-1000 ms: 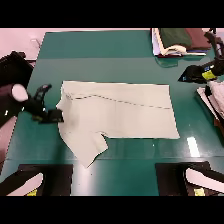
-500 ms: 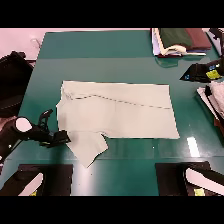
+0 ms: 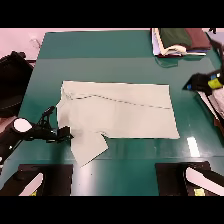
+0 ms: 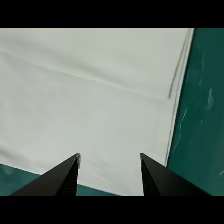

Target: Fold the shirts.

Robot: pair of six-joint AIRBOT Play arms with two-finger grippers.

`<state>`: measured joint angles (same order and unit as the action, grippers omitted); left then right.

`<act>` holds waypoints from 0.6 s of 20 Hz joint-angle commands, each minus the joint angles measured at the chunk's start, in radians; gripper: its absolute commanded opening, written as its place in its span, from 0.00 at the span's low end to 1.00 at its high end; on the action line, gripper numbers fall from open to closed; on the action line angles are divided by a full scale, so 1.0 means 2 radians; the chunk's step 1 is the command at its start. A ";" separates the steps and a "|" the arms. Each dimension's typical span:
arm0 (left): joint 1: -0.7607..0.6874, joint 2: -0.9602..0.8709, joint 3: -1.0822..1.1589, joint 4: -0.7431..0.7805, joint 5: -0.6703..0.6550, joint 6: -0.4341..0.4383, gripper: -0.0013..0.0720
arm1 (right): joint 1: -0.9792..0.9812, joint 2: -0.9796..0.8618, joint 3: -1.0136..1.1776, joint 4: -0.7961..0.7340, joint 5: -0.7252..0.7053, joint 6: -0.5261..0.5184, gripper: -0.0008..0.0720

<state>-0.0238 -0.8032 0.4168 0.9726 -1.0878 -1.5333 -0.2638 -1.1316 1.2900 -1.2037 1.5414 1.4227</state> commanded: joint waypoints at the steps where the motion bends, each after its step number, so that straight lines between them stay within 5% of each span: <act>1: 0.000 0.001 0.025 0.039 -0.031 0.010 0.05 | -0.078 0.026 -0.130 -0.002 0.005 -0.010 0.66; 2: 0.000 0.001 0.026 0.041 -0.033 0.012 0.05 | -0.112 0.029 -0.179 -0.002 0.004 -0.010 0.74; 4: 0.000 0.001 0.026 0.041 -0.031 0.012 0.05 | -0.170 0.026 -0.259 0.000 -0.003 -0.015 0.74; 7: 0.000 0.001 0.026 0.041 -0.027 0.012 0.05 | -0.213 0.021 -0.344 0.006 -0.046 -0.023 0.61; 12: 0.000 0.001 0.026 0.041 -0.019 0.012 0.05 | -0.173 0.021 -0.392 0.073 -0.118 -0.029 0.60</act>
<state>-0.0238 -0.8024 0.4675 1.0515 -1.1381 -1.5101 -0.6392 -1.0889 0.5732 -1.1282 1.3926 1.3739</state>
